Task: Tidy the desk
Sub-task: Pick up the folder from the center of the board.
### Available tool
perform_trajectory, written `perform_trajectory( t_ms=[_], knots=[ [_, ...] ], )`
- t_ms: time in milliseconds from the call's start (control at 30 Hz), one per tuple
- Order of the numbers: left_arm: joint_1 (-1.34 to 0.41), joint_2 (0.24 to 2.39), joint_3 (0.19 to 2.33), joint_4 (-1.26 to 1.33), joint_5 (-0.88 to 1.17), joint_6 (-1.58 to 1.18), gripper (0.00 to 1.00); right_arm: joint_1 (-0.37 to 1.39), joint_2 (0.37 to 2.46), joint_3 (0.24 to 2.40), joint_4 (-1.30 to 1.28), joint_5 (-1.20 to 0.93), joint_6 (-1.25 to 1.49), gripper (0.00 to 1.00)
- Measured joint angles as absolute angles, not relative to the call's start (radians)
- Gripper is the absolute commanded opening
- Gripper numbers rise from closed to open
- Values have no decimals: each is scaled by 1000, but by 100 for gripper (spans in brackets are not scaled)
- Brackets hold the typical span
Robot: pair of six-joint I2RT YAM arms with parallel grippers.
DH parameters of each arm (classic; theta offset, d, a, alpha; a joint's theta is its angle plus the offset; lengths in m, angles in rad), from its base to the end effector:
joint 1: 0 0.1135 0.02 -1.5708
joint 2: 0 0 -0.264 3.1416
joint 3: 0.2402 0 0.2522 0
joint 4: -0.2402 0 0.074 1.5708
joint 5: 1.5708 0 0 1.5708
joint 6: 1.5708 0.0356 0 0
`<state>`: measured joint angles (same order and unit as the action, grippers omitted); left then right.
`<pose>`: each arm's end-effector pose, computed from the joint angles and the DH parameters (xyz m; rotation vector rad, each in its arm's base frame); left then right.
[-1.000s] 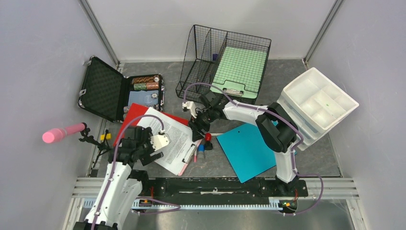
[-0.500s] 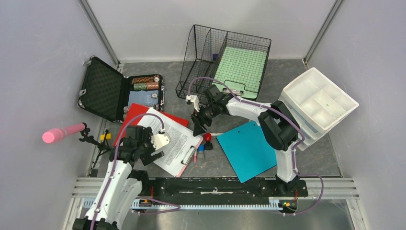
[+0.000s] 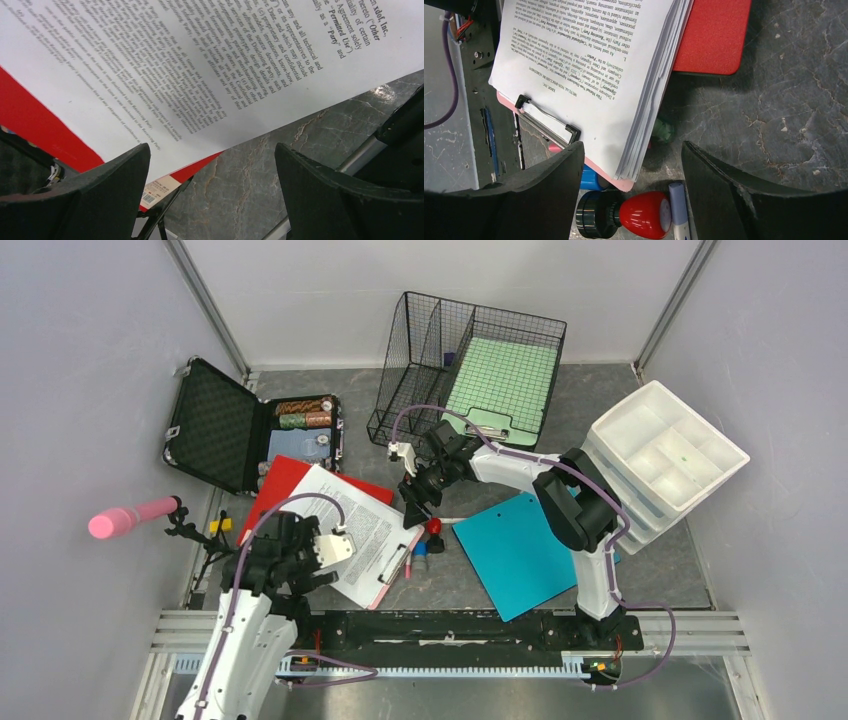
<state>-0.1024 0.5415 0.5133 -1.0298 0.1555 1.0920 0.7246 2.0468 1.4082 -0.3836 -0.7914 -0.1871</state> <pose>0.0928 -0.0151 0.2075 1.5145 2.1321 0.1462 0.3015 0.3007 0.1658 -1.3986 2.1684 1.2236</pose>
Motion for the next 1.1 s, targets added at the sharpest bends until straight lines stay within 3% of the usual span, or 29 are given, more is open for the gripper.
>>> perform_trajectory(
  t_ms=[667, 1100],
  knots=[
    [-102, 548, 378, -881, 108, 1170, 100, 746, 2112, 1426, -383, -863, -160, 73],
    [-102, 578, 379, -863, 108, 1169, 100, 741, 2143, 1500, -392, -967, -114, 39]
  ],
)
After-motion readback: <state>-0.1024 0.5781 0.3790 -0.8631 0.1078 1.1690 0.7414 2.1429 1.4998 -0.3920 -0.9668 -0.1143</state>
